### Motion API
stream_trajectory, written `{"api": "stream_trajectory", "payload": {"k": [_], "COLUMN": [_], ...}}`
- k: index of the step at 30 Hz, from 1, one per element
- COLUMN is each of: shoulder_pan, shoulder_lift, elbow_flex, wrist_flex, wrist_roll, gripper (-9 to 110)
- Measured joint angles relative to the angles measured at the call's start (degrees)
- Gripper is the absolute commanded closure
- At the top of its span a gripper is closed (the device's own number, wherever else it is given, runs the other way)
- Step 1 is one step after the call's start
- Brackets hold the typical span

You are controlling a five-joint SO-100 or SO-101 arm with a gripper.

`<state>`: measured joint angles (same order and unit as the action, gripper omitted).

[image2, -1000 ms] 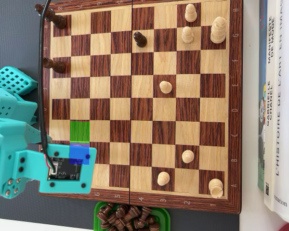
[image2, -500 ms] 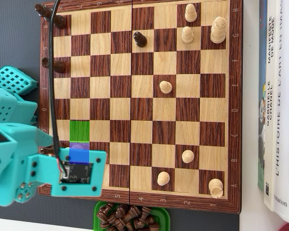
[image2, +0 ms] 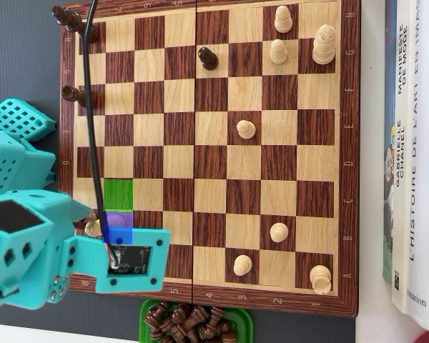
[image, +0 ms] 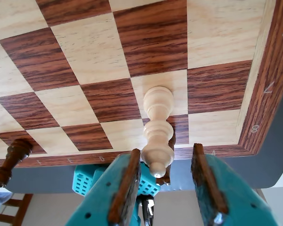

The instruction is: Play chess

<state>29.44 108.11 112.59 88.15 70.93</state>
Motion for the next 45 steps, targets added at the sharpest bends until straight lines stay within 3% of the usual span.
{"api": "stream_trajectory", "payload": {"k": [45], "shoulder_pan": [-1.41], "shoulder_lift": [-0.97], "elbow_flex": [2.64], "wrist_flex": [-3.08], "wrist_roll": [0.00], "gripper": [85]}}
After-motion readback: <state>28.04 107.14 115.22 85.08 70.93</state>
